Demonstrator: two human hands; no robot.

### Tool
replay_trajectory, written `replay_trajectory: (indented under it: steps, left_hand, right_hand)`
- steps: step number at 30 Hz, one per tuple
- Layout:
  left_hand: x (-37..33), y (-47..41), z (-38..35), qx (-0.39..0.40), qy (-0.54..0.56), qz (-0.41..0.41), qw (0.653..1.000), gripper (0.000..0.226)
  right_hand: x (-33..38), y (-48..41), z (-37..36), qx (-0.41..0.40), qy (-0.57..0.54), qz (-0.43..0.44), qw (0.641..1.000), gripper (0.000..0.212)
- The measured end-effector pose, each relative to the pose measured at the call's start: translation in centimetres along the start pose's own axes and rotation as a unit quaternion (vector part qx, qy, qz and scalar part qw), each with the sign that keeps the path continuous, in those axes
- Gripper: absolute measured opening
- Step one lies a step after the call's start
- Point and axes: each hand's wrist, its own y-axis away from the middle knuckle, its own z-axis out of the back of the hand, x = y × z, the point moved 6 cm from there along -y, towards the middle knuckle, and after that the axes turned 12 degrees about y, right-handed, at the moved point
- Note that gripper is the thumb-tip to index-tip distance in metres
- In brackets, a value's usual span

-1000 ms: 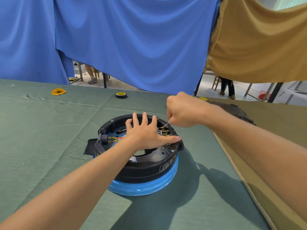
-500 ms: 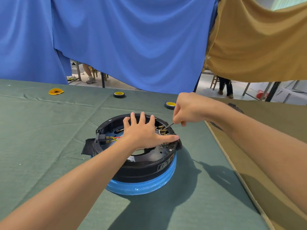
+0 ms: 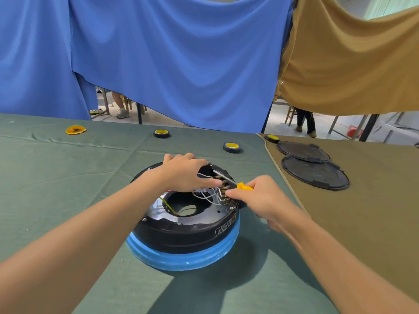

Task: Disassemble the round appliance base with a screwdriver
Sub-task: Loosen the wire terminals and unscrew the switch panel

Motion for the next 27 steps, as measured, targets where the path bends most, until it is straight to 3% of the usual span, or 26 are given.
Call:
replay_trajectory:
  steps: [5, 9, 12, 14, 17, 20, 23, 25, 27]
  left_hand:
    - [1.1, 1.2, 1.1, -0.034, -0.1, 0.042, 0.994, 0.084]
    - [0.9, 2.2, 2.1, -0.097, -0.139, 0.028, 0.985, 0.057]
    - [0.4, 2.6, 2.5, -0.158, -0.141, 0.002, 0.977, 0.051]
    - [0.6, 2.5, 2.6, -0.169, -0.071, -0.004, 0.983, 0.05]
    - [0.9, 1.7, 1.7, -0.107, 0.118, 0.0, 0.987, 0.031]
    - [1.4, 1.8, 1.3, -0.099, 0.067, 0.01, 0.993, 0.03]
    - [2.9, 2.1, 1.4, -0.115, 0.03, 0.023, 0.993, 0.03]
    - [4.0, 2.2, 1.4, -0.133, 0.117, 0.034, 0.984, 0.032]
    - [4.9, 2.7, 1.2, -0.172, 0.258, 0.072, 0.948, 0.035]
  right_hand:
    - [1.1, -2.6, 1.3, -0.051, 0.021, 0.013, 0.998, 0.029]
    - [2.7, -2.7, 2.6, -0.164, 0.222, 0.059, 0.959, 0.027]
    - [1.1, -1.7, 3.2, -0.17, 0.294, 0.035, 0.94, 0.029]
    - [-0.1, -1.5, 3.4, -0.167, 0.305, 0.017, 0.937, 0.037]
    - [0.4, -2.2, 3.2, -0.166, 0.289, 0.063, 0.941, 0.036]
    - [2.2, -3.7, 2.6, -0.118, 0.262, 0.114, 0.951, 0.035]
    - [3.5, -4.6, 2.6, -0.085, 0.301, 0.102, 0.944, 0.041]
    - [3.1, -4.2, 3.0, -0.063, 0.303, 0.063, 0.949, 0.048]
    - [1.9, -3.5, 3.5, -0.048, 0.298, 0.031, 0.953, 0.049]
